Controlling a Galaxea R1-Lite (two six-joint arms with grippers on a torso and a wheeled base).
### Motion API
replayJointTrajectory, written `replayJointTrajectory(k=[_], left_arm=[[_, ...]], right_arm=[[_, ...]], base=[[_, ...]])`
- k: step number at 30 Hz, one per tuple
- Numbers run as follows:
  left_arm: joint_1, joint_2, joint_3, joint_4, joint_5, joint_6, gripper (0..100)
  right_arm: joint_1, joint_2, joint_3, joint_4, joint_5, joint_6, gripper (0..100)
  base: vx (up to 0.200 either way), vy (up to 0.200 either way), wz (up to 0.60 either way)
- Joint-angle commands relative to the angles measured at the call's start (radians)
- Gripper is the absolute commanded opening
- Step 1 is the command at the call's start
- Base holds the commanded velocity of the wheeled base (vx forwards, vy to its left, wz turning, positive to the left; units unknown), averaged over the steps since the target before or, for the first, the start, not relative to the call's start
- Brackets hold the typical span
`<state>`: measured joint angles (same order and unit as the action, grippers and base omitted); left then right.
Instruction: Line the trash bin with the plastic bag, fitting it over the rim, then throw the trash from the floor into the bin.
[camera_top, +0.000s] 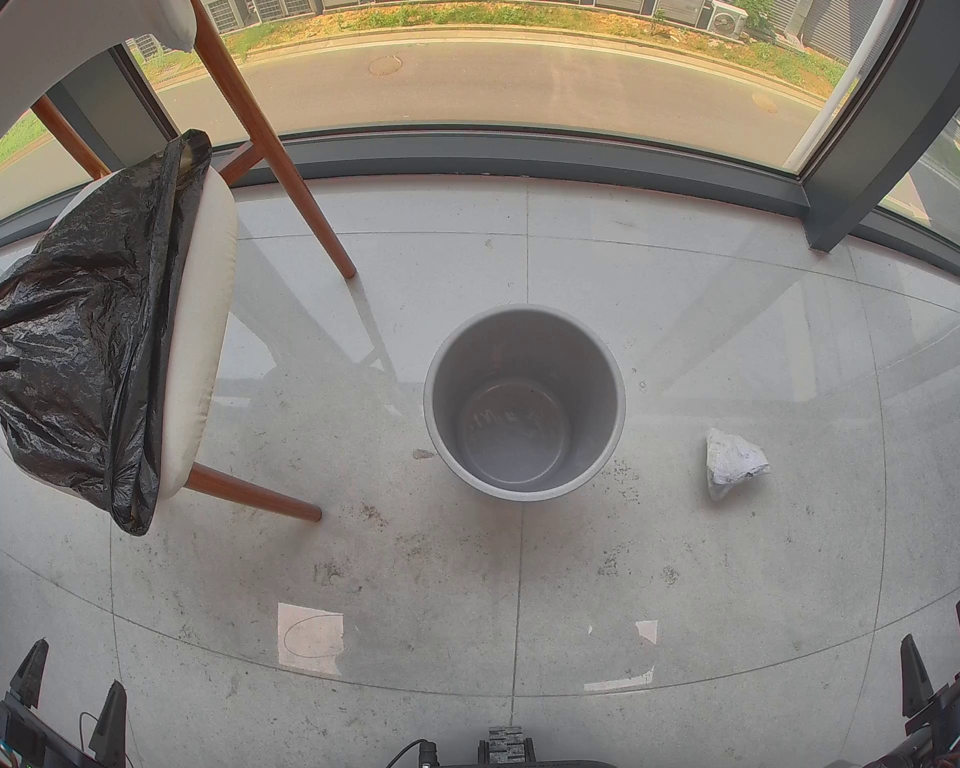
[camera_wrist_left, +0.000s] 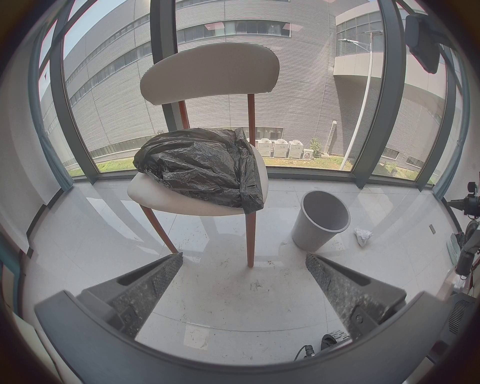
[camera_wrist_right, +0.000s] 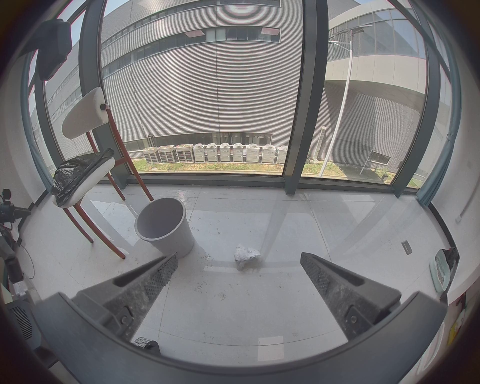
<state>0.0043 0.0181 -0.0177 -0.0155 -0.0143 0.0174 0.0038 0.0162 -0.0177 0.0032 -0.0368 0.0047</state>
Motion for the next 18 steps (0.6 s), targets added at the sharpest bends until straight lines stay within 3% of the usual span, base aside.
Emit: replayJointTrajectory(k=[1,3,13,18], left_arm=[[-0.001,-0.006,0.018,-0.124,-0.006,-0.001,100],[-0.001,-0.006,0.018,-0.202,-0.016,-0.001,100],[-0.001,-0.006,-0.001,-0.242,-0.027,0.042,100],[-0.021,0.077,-0.249,-0.098,-0.061,0.05,100]], right_arm=[[0.001,-0.004,0.018,0.0,0.002,0.0,100],[0.001,-0.004,0.018,0.0,0.002,0.0,100],[0.002,-0.005,0.018,-0.002,0.003,0.0,100],[0.002,-0.005,0.018,-0.002,0.003,-0.002,100]], base=[[0.0,0.0,0.0],[0.0,0.0,0.0],[0.0,0.0,0.0],[0.0,0.0,0.0]])
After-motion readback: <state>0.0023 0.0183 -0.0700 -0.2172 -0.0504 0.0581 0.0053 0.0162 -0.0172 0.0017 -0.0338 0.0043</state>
